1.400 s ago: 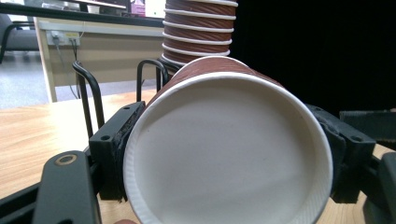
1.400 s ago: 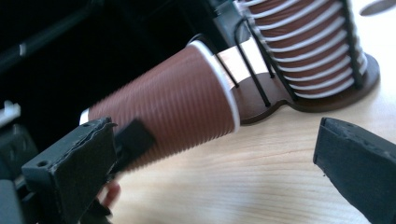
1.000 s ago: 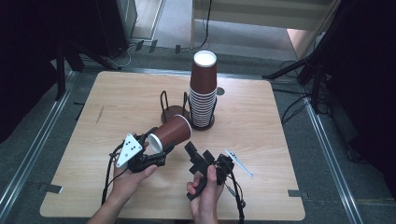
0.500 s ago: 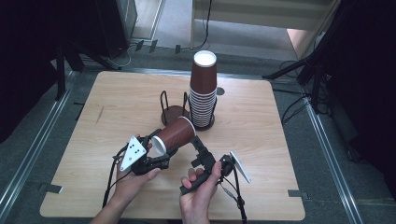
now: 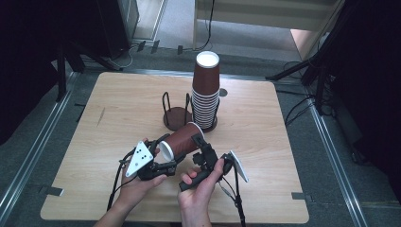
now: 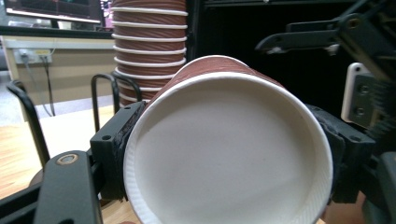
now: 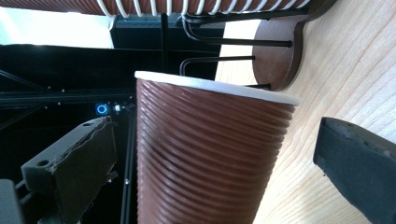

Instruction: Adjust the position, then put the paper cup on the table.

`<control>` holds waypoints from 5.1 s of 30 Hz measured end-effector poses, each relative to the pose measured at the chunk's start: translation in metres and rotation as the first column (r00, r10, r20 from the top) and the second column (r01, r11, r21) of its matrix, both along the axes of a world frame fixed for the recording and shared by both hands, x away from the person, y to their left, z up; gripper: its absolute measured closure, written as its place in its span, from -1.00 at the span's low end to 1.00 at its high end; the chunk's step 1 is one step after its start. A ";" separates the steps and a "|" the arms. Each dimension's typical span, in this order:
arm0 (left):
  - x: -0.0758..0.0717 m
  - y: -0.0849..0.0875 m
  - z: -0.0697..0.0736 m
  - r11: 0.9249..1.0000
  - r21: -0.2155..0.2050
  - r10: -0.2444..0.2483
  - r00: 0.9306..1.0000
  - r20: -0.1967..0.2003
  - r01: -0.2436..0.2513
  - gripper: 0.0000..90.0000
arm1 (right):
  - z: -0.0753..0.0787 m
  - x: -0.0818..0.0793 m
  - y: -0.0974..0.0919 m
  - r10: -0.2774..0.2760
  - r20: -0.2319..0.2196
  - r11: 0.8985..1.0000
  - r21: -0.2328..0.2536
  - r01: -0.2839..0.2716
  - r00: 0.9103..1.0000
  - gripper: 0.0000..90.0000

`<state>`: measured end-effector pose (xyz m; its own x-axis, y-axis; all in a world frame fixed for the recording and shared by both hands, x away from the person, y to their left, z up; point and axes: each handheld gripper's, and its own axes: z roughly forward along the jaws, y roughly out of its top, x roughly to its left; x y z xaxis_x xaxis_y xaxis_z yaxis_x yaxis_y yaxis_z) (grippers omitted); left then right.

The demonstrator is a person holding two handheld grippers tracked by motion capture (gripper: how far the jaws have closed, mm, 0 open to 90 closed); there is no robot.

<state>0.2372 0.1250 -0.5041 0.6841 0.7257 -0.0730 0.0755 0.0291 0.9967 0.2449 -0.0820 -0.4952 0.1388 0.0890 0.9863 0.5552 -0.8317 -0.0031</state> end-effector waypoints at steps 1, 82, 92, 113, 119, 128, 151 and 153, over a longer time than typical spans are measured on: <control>0.000 0.000 0.000 1.000 0.000 0.000 1.000 0.000 0.000 -0.50 | 0.000 0.000 0.000 0.000 0.000 1.000 0.000 0.000 1.000 -1.00; -0.011 0.013 0.005 0.992 0.101 -0.061 0.986 -0.155 0.077 -1.00 | -0.006 0.016 -0.014 0.010 0.190 0.988 -0.152 0.019 0.982 -0.81; -0.010 0.023 0.002 0.993 0.109 -0.027 0.987 -0.156 0.045 -1.00 | 0.002 0.015 -0.016 0.010 0.237 0.967 -0.249 0.051 0.971 -0.81; -0.011 0.066 -0.017 0.987 0.143 0.100 0.973 -0.207 -0.071 -1.00 | 0.021 0.018 -0.023 0.053 0.328 0.871 -0.476 0.117 0.943 -0.81; -0.015 0.083 -0.025 0.983 0.151 0.141 0.963 -0.231 -0.108 -1.00 | 0.027 0.017 -0.022 0.081 0.353 0.825 -0.549 0.137 0.932 -0.81; -0.013 0.124 -0.033 0.967 0.145 0.239 0.937 -0.255 -0.207 -1.00 | 0.034 0.018 -0.030 0.106 0.381 0.716 -0.670 0.196 0.918 -0.82; -0.019 0.190 -0.043 0.923 0.122 0.386 0.880 -0.277 -0.366 -1.00 | 0.044 0.030 -0.062 0.106 0.523 0.506 -0.761 0.407 0.846 -0.82; -0.019 0.193 -0.044 0.921 0.116 0.391 0.876 -0.281 -0.373 -1.00 | 0.046 0.032 -0.067 0.090 0.546 0.464 -0.763 0.450 0.833 -0.82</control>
<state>0.2186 0.3181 -0.5478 0.3066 0.9351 -0.1779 0.3586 0.0596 0.9316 0.2774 -0.1493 -0.4490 -0.1618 0.9231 0.3489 0.0890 -0.3385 0.9368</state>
